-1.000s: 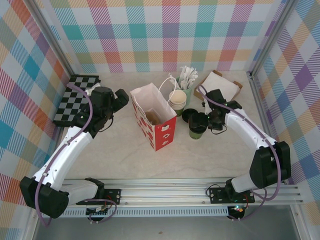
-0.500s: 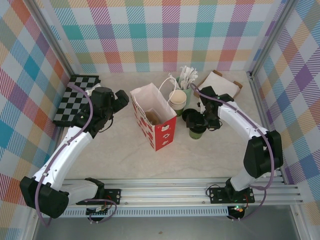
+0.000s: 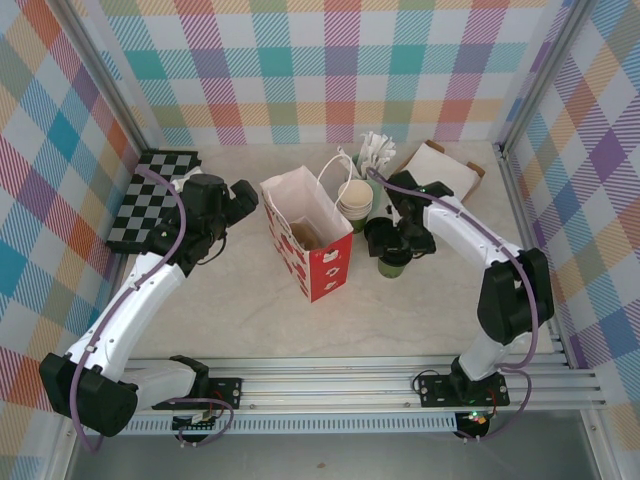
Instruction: Pack the takeout coffee
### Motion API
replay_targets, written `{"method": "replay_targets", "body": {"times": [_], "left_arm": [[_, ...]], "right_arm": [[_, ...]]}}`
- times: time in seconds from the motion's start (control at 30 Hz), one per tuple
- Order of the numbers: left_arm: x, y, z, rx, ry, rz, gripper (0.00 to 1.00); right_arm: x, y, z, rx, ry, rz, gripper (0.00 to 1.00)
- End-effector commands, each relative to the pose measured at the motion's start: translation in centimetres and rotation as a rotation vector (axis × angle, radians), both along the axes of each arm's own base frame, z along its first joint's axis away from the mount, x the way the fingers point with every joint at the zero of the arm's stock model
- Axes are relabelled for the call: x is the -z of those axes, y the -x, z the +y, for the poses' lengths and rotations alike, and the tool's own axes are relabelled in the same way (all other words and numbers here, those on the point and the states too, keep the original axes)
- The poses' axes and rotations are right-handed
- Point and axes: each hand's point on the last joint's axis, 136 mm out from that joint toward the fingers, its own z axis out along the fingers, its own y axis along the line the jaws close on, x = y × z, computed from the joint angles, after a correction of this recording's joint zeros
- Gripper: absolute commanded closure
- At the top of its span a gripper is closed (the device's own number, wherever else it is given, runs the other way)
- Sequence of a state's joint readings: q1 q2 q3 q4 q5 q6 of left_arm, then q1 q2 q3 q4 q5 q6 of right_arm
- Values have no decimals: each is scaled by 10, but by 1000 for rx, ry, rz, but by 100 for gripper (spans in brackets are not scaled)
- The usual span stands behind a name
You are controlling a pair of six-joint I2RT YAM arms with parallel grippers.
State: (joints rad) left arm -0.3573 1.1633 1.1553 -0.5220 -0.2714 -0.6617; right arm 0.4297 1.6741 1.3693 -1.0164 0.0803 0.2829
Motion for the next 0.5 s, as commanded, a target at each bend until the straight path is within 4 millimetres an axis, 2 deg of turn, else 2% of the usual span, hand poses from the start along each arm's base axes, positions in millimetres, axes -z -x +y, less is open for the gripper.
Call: {"method": "replay_targets", "body": {"times": [0.0, 0.47], "left_arm": [[1, 0, 6, -8, -17, -2, 0], [1, -2, 7, -6, -46, 11, 0]], "right_arm": [[-4, 1, -2, -7, 38, 10, 0], [-1, 1, -2, -33, 114, 70, 0]]}}
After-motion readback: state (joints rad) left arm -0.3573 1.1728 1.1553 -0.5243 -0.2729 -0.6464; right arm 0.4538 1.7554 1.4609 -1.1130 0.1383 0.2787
